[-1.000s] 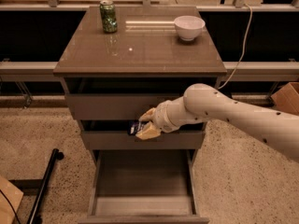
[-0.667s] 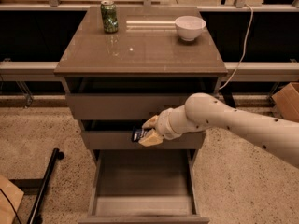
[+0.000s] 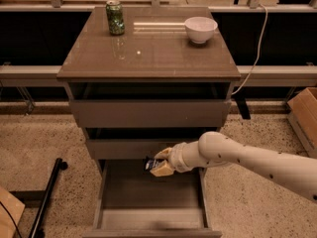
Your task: Place rxbar blueberry into bottom drawer
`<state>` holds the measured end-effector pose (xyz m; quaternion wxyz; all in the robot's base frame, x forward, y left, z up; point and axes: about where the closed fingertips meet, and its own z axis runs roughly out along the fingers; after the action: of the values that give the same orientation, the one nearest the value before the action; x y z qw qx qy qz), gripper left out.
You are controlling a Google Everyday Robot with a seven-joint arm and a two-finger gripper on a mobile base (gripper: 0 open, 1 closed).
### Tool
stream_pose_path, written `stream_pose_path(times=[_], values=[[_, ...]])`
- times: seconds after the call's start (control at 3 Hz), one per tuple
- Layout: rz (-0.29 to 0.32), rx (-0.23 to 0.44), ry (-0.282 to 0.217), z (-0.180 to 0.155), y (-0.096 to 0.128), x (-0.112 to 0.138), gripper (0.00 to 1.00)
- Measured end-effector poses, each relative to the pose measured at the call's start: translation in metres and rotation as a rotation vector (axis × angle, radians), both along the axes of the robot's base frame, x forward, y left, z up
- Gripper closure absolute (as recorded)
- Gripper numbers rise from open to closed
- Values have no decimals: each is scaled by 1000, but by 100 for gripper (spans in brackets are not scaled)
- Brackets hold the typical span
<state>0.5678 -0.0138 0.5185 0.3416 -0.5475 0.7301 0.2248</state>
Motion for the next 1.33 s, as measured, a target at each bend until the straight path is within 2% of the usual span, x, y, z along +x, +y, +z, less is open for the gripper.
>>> stream_pose_path(times=[0.33, 1.0, 1.33], values=[[0, 0, 0, 0, 0, 0, 100], [-37, 11, -9, -77, 25, 3, 100], [-118, 30, 32, -131, 20, 13, 100]])
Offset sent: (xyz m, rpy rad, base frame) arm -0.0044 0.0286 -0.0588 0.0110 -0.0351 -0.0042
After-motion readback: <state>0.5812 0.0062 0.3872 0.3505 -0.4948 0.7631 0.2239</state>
